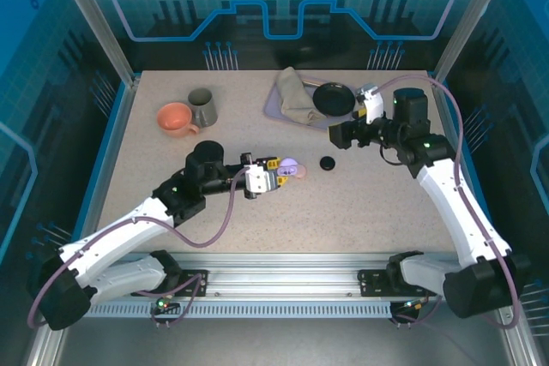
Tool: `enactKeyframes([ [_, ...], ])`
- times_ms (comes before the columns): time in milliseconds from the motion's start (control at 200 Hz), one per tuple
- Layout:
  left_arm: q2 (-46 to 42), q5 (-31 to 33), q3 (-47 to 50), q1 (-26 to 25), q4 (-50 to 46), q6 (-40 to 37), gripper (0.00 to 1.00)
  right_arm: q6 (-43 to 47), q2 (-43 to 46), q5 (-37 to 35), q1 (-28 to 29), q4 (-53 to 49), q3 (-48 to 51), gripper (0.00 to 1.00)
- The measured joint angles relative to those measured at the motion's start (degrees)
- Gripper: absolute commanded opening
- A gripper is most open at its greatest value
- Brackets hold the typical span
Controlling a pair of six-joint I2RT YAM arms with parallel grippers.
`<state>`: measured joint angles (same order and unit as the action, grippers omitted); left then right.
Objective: Insert wireless bluetooth earbuds into charging case
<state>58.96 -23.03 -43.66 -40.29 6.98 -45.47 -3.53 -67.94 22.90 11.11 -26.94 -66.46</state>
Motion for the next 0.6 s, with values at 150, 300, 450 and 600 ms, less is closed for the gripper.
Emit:
enactKeyframes([
  [150,-0.83,1.27,0.76,0.0,0.0,-0.79,0.0,-3.32,-6.21,-0.13,2.47,-3.78,-4.22,0.76],
  [300,-1.57,2.95,0.87,-0.02,-0.09,-1.05,0.0,-5.81,-14.99,-0.37,6.62,-8.46,-11.19,0.68],
  [450,-2.99,5.51,2.38,-0.02,-0.17,0.42,0.0,-8.87,-23.06,-2.6,11.82,-10.73,-16.57,0.65],
  [600,-5.99,8.98,7.15,0.0,0.2,3.52,0.0,-13.35,-29.66,-5.88,15.3,-11.23,-20.09,0.6],
])
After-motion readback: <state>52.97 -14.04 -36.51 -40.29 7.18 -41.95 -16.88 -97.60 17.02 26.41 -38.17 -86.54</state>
